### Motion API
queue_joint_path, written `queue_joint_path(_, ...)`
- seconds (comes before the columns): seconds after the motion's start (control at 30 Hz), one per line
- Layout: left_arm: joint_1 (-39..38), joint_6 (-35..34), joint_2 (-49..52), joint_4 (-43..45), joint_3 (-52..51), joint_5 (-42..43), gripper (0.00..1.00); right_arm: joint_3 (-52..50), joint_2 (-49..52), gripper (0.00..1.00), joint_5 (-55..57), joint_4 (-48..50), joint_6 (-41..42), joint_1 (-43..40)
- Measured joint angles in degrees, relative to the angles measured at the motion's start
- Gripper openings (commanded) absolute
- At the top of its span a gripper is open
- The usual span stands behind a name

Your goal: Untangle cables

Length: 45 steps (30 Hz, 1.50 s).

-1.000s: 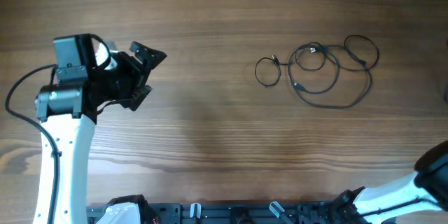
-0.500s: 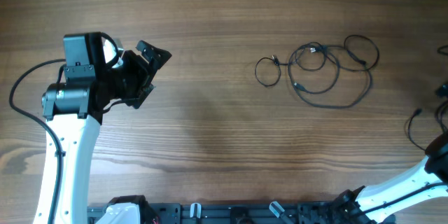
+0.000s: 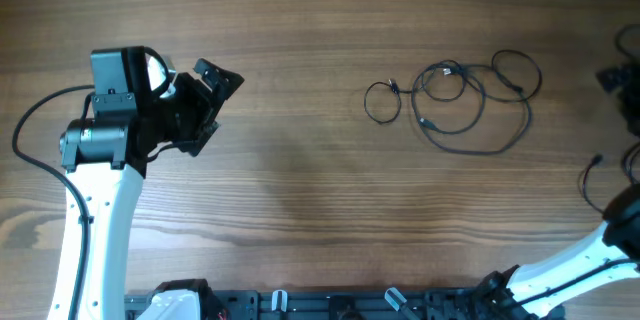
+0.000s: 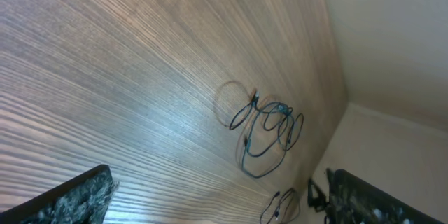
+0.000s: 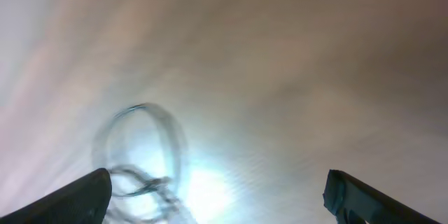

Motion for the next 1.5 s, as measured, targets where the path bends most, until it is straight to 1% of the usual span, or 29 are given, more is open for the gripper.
queue_joint_path(0.07, 0.0, 0.0, 0.0, -0.2, 0.0, -0.5, 1.00, -1.2, 0.0, 1.00, 1.2, 0.5, 0.0, 4.6)
queue_joint_path(0.1, 0.0, 0.0, 0.0, -0.3, 0.0, -1.0, 1.00, -1.9, -0.1, 1.00, 4.1, 0.7, 0.0, 8.0)
queue_joint_path(0.13, 0.0, 0.0, 0.0, -0.2, 0.0, -1.1, 1.00, -2.4, -0.1, 1.00, 7.2, 1.0, 0.1, 10.9)
queue_joint_path(0.17, 0.0, 0.0, 0.0, -0.3, 0.0, -1.3, 1.00, -2.5, 0.0, 1.00, 14.8, 2.1, 0.1, 17.9)
queue_joint_path(0.3, 0.0, 0.0, 0.0, -1.5, 0.0, -1.7, 1.00, -2.5, 0.8, 1.00, 22.1, 3.2, 0.4, 23.9)
queue_joint_path(0.47, 0.0, 0.0, 0.0, -2.5, 0.0, -1.7, 1.00, -2.4, 5.3, 0.99, 24.5, 3.9, 2.7, 30.4)
queue_joint_path(0.53, 0.0, 0.0, 0.0, -2.9, 0.0, -1.7, 1.00, -2.2, 5.5, 0.97, 22.4, 4.2, 3.0, 32.1)
queue_joint_path(0.63, 0.0, 0.0, 0.0, -3.1, 0.0, -1.7, 1.00, -1.6, 6.0, 0.97, 17.3, 4.2, 3.2, 35.0)
queue_joint_path(0.7, 0.0, 0.0, 0.0, -3.1, 0.0, -2.3, 1.00, -1.4, 6.1, 0.97, 12.7, 3.7, 3.1, 38.4)
queue_joint_path(0.83, 0.0, 0.0, 0.0, -3.3, 0.0, -5.6, 1.00, -1.4, 6.4, 0.98, 5.6, 2.4, 2.5, 48.9)
queue_joint_path(0.9, 0.0, 0.0, 0.0, -3.4, 0.0, -6.6, 1.00, -1.4, 6.7, 1.00, 3.3, 2.4, 2.1, 55.3)
queue_joint_path(1.07, 0.0, 0.0, 0.0, -3.5, 0.0, -7.4, 1.00, -1.5, 7.1, 1.00, 1.3, 5.0, 1.9, 67.3)
queue_joint_path(1.17, 0.0, 0.0, 0.0, -3.9, 0.0, -7.5, 1.00, -1.0, 7.2, 1.00, 1.3, 4.1, 2.5, 69.1)
queue_joint_path(1.3, 0.0, 0.0, 0.0, -5.0, 0.0, -7.6, 1.00, 0.6, 6.4, 1.00, 2.5, 2.4, 3.8, 66.1)
queue_joint_path(1.4, 0.0, 0.0, 0.0, -5.2, 0.0, -7.7, 1.00, 0.6, 2.6, 1.00, 5.6, 1.6, 5.6, 63.1)
queue_joint_path(1.47, 0.0, 0.0, 0.0, -5.2, 0.0, -7.7, 1.00, 1.2, -5.5, 1.00, 13.6, -0.6, 9.4, 59.2)
queue_joint_path(1.5, 0.0, 0.0, 0.0, -5.2, 0.0, -7.8, 1.00, 1.6, -7.8, 1.00, 16.8, -1.6, 10.7, 58.2)
